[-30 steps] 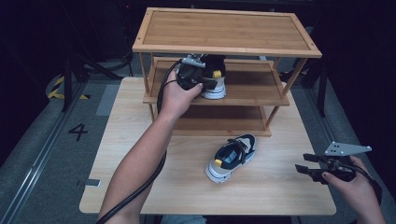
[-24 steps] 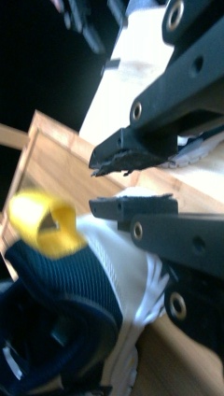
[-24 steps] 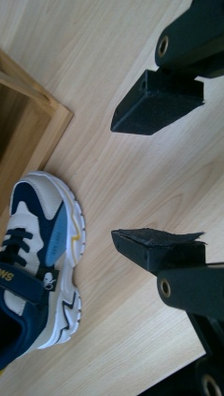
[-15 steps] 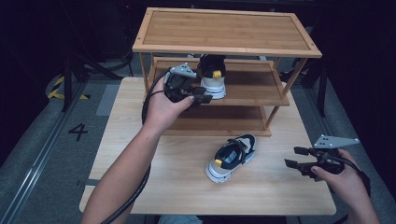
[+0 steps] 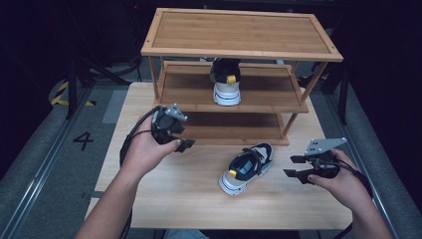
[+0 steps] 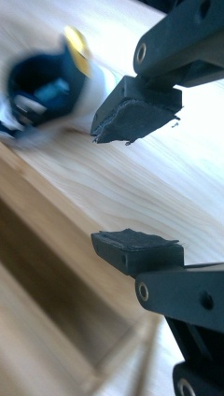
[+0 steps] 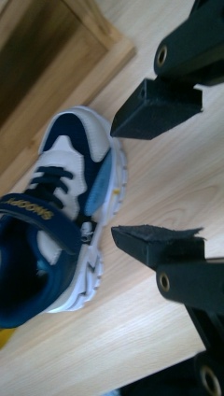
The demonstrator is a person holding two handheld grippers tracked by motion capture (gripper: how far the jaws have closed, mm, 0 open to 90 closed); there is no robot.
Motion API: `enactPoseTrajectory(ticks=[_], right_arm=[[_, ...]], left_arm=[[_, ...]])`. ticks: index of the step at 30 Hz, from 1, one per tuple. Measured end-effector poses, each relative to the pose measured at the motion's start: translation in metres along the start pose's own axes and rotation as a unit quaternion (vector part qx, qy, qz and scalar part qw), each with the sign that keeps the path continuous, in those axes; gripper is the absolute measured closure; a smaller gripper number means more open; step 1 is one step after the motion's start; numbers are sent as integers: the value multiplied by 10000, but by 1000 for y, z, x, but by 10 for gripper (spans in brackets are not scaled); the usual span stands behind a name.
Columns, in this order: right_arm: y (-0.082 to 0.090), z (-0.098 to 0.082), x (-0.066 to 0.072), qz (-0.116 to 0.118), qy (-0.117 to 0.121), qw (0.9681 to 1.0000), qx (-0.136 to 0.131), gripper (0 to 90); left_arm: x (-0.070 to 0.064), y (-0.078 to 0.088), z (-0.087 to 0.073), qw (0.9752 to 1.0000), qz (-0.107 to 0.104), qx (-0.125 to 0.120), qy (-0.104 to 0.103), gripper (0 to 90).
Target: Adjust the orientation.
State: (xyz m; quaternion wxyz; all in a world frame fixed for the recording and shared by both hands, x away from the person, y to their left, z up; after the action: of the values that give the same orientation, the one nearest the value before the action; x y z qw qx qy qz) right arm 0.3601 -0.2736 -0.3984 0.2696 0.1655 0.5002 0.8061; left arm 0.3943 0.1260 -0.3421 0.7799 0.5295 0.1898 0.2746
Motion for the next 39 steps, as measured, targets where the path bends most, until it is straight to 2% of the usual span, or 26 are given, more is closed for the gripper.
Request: enactPoseTrajectory(ticks=[2, 6, 8, 10, 11, 14, 16, 19, 21, 24, 25, 28, 31, 34, 36, 38, 39], right_arm=[[0, 7, 2, 19, 85, 9999, -81, 477], [-1, 19, 7, 85, 154, 9993, -316, 489], [-2, 25, 12, 235, 142, 9990, -350, 475], [-4, 32, 18, 344, 279, 9981, -427, 477], [-5, 35, 21, 391, 317, 9977, -448, 480], [-8, 44, 30, 469, 443, 9968, -473, 512], [-10, 54, 39, 587, 594, 9952, -503, 539], [-13, 60, 46, 695, 704, 9937, -520, 560], [-16, 68, 55, 847, 837, 9913, -560, 581], [-27, 80, 68, 1098, 1108, 9866, -472, 590], [-29, 82, 69, 1095, 1159, 9862, -454, 597], [-37, 89, 77, 1152, 1343, 9835, -388, 629], [-42, 96, 85, 1325, 1466, 9797, -344, 657], [-46, 100, 87, 1280, 1518, 9796, -308, 669], [-53, 103, 90, 1209, 1589, 9797, -204, 719], [-55, 105, 92, 1170, 1633, 9795, -113, 815], [-55, 105, 92, 1170, 1633, 9795, -113, 815]], left_arm=[[0, -5, -15, 9999, -4, 68, 127, 416], [0, -17, -42, 9990, -182, 45, 398, 413], [1, -23, -53, 9983, -70, 82, 577, 408], [3, -28, -64, 9968, -111, 85, 793, 402], [5, -29, -67, 9965, -64, 161, 816, 401], [9, -31, -80, 9939, 200, 376, 1014, 398], [12, -33, -90, 9915, 346, 605, 1102, 398], [15, -34, -99, 9905, 273, 603, 1202, 399], [16, -34, -107, 9895, 208, 648, 1274, 399], [18, -31, -122, 9867, 298, 664, 1457, 401], [17, -29, -126, 9853, 340, 701, 1522, 408], [17, -27, -132, 9843, 332, 664, 1600, 411], [16, -24, -139, 9832, 347, 609, 1683, 411], [15, -23, -143, 9832, 401, 584, 1681, 397], [14, -23, -146, 9834, 386, 613, 1661, 397], [14, -23, -151, 9824, 384, 632, 1716, 396], [14, -23, -151, 9824, 384, 632, 1716, 396]])
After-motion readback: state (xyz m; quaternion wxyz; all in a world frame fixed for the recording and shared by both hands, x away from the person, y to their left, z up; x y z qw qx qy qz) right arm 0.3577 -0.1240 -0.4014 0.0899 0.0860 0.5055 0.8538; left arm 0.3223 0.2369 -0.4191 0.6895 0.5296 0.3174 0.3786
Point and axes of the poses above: each handheld gripper's, and its own axes: y roughly backward along the jaws, z roughly out of its top, x roughly to its left, the point moved 4 cm from there along -y, roughly forward along the jaws, and after that the axes turned 15 degrees about x, right-handed, at the moved point
